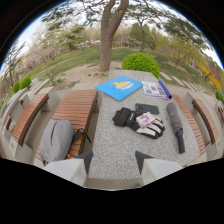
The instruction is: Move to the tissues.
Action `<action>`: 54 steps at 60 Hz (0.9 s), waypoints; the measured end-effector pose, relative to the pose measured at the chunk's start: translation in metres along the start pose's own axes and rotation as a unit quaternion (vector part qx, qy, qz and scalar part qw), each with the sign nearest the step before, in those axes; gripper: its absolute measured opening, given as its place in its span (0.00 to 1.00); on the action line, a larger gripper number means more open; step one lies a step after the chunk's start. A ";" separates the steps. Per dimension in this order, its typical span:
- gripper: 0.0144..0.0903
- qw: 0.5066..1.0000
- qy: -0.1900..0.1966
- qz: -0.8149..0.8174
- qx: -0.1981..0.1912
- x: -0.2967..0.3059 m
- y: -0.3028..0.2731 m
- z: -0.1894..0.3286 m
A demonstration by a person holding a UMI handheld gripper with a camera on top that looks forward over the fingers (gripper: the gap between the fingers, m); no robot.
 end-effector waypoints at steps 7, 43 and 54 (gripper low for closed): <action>0.92 1.000 -0.003 0.000 -0.003 -0.001 -0.001 0.001; 0.92 0.998 0.055 0.003 -0.003 0.096 0.008 0.025; 0.92 0.999 0.046 0.000 -0.011 0.112 -0.008 0.077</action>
